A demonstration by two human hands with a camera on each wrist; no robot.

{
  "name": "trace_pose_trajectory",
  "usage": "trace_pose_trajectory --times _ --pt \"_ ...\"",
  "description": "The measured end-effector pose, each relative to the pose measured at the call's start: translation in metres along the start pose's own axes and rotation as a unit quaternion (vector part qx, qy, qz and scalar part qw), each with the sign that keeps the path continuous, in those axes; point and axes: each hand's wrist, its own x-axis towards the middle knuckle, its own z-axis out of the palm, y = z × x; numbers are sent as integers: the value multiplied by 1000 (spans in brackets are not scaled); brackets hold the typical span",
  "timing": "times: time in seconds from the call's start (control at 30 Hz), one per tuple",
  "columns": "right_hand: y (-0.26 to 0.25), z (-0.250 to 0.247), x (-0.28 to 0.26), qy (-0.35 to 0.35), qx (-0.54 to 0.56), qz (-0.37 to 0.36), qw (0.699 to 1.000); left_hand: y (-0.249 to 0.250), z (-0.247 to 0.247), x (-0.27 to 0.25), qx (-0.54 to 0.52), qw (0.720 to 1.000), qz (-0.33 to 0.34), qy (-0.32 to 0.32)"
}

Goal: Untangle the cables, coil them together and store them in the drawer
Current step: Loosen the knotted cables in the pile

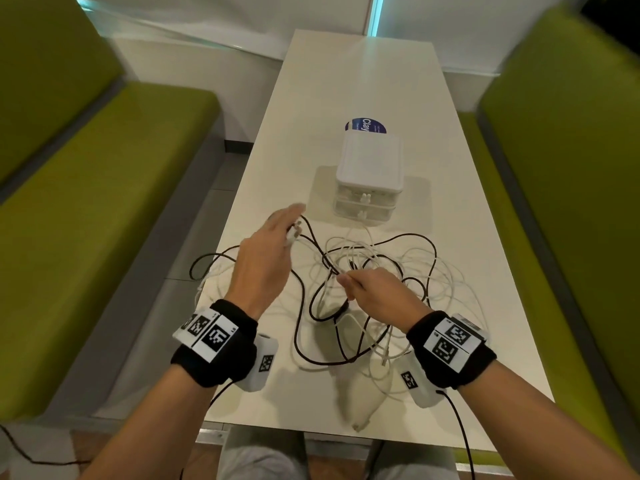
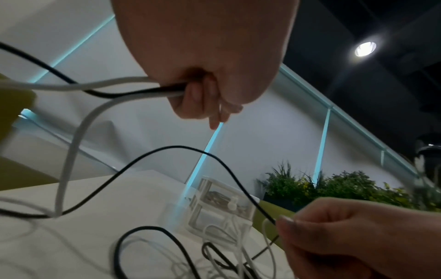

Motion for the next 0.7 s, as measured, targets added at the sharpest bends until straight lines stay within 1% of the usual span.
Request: trace_pose_trajectory --times 0.07,0.1,0.13,0.17,0.23,0.27,0.33,0.43,0.53,0.63,0.7 --pt "-2 0 0 5 9 1 1000 3 10 -5 25 993 31 -109" --pt "-4 0 0 5 8 0 1000 2 18 -9 57 985 49 -157" --pt "-6 0 -1 5 1 -2 1000 -1 25 -15 96 975 63 -192" --pt "-7 1 -3 3 -7 -6 1000 -5 31 -20 132 965 67 -214" --pt "-8 1 -6 -3 -18 -12 1000 -10 36 -26 173 956 60 -229" --pt "-7 2 -8 -4 -20 -14 1000 -12 35 -27 172 958 56 -222" --pt "-6 1 -9 -7 -20 -14 1000 -12 27 -22 147 972 39 -178" --pt "-4 -1 -10 -3 4 2 1000 -20 7 -4 104 989 -32 -100" --pt "-2 -2 -10 -2 13 4 1000 -32 -8 9 89 994 -62 -33" --pt "1 0 -12 -13 -1 8 1000 -40 -6 7 104 990 -94 -13" --pt "1 2 -12 -23 -15 9 1000 -35 0 -1 95 991 -91 -5"
